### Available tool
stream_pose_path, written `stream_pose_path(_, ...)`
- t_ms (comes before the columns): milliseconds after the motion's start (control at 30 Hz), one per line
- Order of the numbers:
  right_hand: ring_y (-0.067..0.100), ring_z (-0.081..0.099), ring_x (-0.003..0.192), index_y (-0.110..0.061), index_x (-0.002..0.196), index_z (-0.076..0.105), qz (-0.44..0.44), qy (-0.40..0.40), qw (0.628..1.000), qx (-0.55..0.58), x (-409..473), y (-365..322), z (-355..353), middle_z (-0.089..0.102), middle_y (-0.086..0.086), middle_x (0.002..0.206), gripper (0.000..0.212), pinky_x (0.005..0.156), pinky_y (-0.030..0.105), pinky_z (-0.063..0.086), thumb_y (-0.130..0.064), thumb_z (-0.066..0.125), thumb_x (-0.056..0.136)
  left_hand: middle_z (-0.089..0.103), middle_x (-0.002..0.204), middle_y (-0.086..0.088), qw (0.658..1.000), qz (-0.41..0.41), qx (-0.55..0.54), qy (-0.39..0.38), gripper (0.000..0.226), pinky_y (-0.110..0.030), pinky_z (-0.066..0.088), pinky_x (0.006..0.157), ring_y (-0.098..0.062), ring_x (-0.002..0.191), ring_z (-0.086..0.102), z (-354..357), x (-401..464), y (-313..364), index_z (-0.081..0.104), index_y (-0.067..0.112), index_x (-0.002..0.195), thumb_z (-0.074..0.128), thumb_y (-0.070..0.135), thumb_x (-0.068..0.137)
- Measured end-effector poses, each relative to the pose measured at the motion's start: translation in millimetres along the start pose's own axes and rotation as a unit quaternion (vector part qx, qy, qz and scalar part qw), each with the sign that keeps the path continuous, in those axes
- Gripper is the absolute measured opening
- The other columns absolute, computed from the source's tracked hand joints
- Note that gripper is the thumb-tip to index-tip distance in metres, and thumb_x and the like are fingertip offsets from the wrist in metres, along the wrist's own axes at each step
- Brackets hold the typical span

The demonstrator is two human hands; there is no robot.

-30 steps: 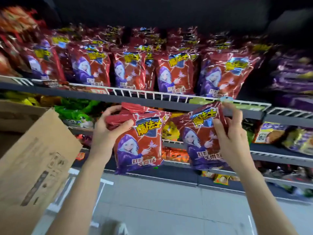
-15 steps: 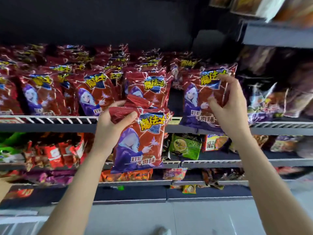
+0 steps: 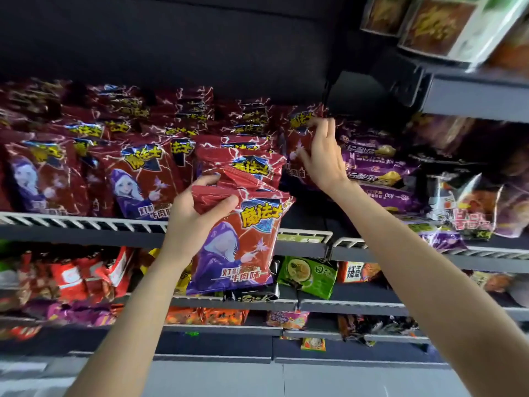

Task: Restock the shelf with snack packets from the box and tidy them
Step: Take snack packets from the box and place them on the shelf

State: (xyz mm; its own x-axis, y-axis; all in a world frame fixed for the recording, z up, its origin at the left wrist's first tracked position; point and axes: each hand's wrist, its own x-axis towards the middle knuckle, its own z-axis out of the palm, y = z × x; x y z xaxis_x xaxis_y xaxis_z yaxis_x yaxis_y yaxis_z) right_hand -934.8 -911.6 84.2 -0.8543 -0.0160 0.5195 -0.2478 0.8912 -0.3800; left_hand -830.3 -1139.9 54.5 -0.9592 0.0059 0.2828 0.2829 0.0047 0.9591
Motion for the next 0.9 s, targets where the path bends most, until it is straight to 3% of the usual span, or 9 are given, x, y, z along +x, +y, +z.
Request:
stream_pose_path(67,0.037,0.056,0.104,0.001,0.126,0.041,0.004,-0.048,0.996,-0.074,5,9,7,0.041,0.018,0.131,0.047,0.084,0.038,0.046,-0.017,0.064,0.089,0.072,0.082,0.018,1.0,0.001,0.001,0.0,0.033,-0.011,0.048,0.069,-0.001,0.079,0.068,2,0,0,0.061,0.031,0.099,0.078,0.025,0.07)
stream_pose_path(167,0.041,0.037,0.127,-0.011,0.135,0.042,-0.02,-0.088,0.962,-0.256,7,20,1,0.043,0.018,0.136,0.052,0.105,0.047,0.031,-0.039,0.054,0.093,0.072,0.084,0.018,1.0,0.003,0.001,0.007,0.034,-0.011,0.049,0.069,-0.001,0.08,0.068,6,-2,0,0.062,0.03,0.1,0.078,0.023,0.072)
stream_pose_path(333,0.039,0.022,0.133,-0.039,0.137,0.046,-0.015,-0.118,0.928,-0.353,12,37,-20,0.038,0.019,0.139,0.043,0.108,0.045,0.022,-0.051,0.042,0.095,0.071,0.082,0.021,1.0,0.012,0.005,0.006,0.032,-0.009,0.048,0.068,0.001,0.08,0.067,19,-9,3,0.06,0.034,0.098,0.076,0.017,0.075)
stream_pose_path(433,0.037,0.03,0.126,-0.035,0.13,0.056,-0.018,-0.097,0.959,-0.267,6,46,-28,0.044,0.018,0.131,0.038,0.104,0.044,0.027,-0.048,0.044,0.096,0.071,0.086,0.02,1.0,0.024,0.01,0.007,0.031,-0.01,0.048,0.07,0.0,0.084,0.067,29,-17,6,0.06,0.033,0.1,0.072,0.023,0.073)
stream_pose_path(500,0.029,0.038,0.119,-0.029,0.124,0.062,-0.039,-0.041,0.996,-0.075,-9,47,-40,0.048,0.012,0.124,0.033,0.102,0.032,0.032,-0.04,0.048,0.097,0.071,0.088,0.021,0.999,0.034,0.016,0.009,0.029,-0.01,0.048,0.072,0.0,0.086,0.067,38,-21,7,0.06,0.033,0.101,0.068,0.024,0.074)
stream_pose_path(600,0.006,0.049,0.112,-0.028,0.127,0.055,-0.086,-0.082,0.971,0.206,-50,33,-68,0.052,0.002,0.125,0.032,0.089,0.006,0.034,-0.038,0.048,0.097,0.07,0.087,0.022,0.998,0.046,0.02,0.026,0.029,-0.011,0.048,0.072,0.0,0.085,0.067,49,-24,9,0.059,0.035,0.1,0.068,0.021,0.076)
stream_pose_path(733,0.002,0.041,0.128,-0.032,0.142,0.029,-0.183,-0.182,0.947,0.192,-81,26,-76,0.042,-0.006,0.142,0.062,0.105,0.019,0.034,-0.041,0.06,0.088,0.07,0.084,0.023,0.998,0.046,0.016,0.048,0.03,-0.01,0.047,0.07,0.003,0.081,0.066,57,-26,9,0.059,0.03,0.1,0.069,0.008,0.082)
stream_pose_path(833,0.009,0.054,0.114,-0.021,0.134,0.046,-0.15,-0.129,0.965,0.174,-75,38,-68,0.053,0.001,0.129,0.043,0.095,0.034,0.049,-0.02,0.058,0.093,0.069,0.08,0.026,0.996,0.041,0.008,0.079,0.03,-0.009,0.047,0.068,0.005,0.079,0.066,61,-28,8,0.058,0.031,0.099,0.066,0.006,0.083)
stream_pose_path(900,0.008,0.062,0.099,-0.018,0.129,0.05,-0.144,-0.158,0.96,0.179,-75,44,-61,0.057,0.003,0.123,0.036,0.082,0.034,0.055,-0.014,0.056,0.094,0.069,0.08,0.026,0.994,0.048,0.015,0.098,0.028,-0.009,0.048,0.068,0.005,0.078,0.066,65,-29,7,0.058,0.031,0.099,0.067,0.011,0.081)
